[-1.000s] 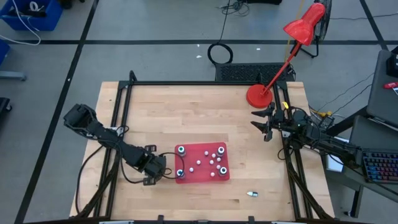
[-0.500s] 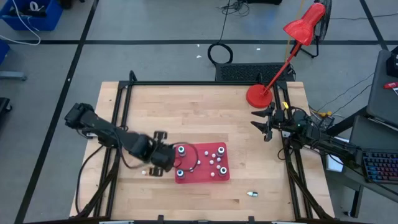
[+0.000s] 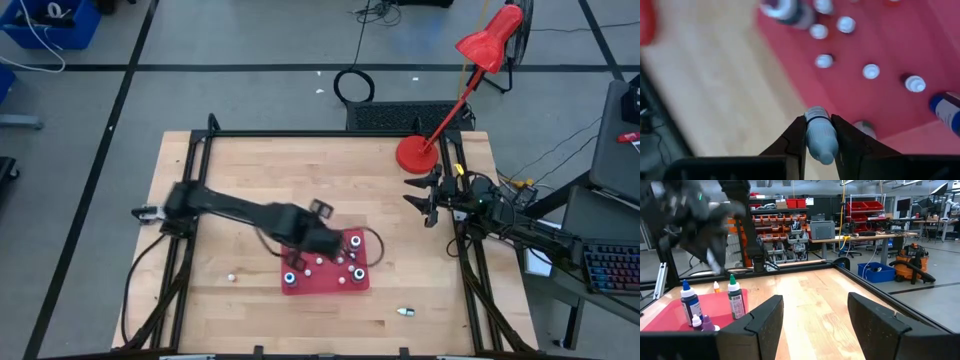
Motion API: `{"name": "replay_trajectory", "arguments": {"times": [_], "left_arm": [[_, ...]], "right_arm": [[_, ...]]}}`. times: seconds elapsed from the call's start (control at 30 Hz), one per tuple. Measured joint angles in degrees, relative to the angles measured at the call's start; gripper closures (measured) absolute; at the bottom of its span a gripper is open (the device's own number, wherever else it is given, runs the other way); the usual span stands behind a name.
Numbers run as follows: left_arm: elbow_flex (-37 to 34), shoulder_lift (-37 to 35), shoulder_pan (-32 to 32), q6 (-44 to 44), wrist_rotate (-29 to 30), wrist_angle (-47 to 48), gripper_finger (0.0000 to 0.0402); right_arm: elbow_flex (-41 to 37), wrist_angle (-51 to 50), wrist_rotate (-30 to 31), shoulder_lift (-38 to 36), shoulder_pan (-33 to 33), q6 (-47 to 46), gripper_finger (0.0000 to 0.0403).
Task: Pick & Place food coloring
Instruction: Put the small purple food coloring bottle into the pink bin
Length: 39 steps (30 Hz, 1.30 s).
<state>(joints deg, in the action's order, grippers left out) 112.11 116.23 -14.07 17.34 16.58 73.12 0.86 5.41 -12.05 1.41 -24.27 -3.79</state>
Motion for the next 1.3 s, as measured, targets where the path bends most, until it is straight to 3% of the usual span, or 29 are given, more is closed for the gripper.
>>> {"name": "replay_trajectory", "arguments": {"times": [0.2, 0.33, 0.8, 0.93, 1.2, 1.3], "left_arm": [[0.3, 9.0, 0.1, 1.0, -2.3, 1.1, 0.0333], [-1.0, 11.3, 0.1, 0.9, -8.0, -0.5, 0.0333], [-10.1, 11.4, 2.6, 0.0, -15.8, -9.4, 0.0333], [-10.7, 11.5, 3.5, 0.7, -19.0, -10.5, 0.0333], [-10.7, 11.6, 3.9, 1.7, -20.0, -13.4, 0.0333], [-10.7, 11.6, 4.1, 0.4, -19.9, -13.3, 0.0294]], "right_arm": [[0.0, 0.0, 0.0, 0.0, 0.0, 0.0, 0.0193], [0.0, 0.0, 0.0, 0.0, 0.0, 0.0, 0.0193], [0.0, 0.0, 0.0, 0.0, 0.0, 0.0, 0.0193], [0.0, 0.0, 0.0, 0.0, 0.0, 0.0, 0.0193], [-0.1, 0.0, 0.0, 0.0, 0.0, 0.0, 0.0193], [-0.1, 0.0, 0.0, 0.0, 0.0, 0.0, 0.0193]]}}
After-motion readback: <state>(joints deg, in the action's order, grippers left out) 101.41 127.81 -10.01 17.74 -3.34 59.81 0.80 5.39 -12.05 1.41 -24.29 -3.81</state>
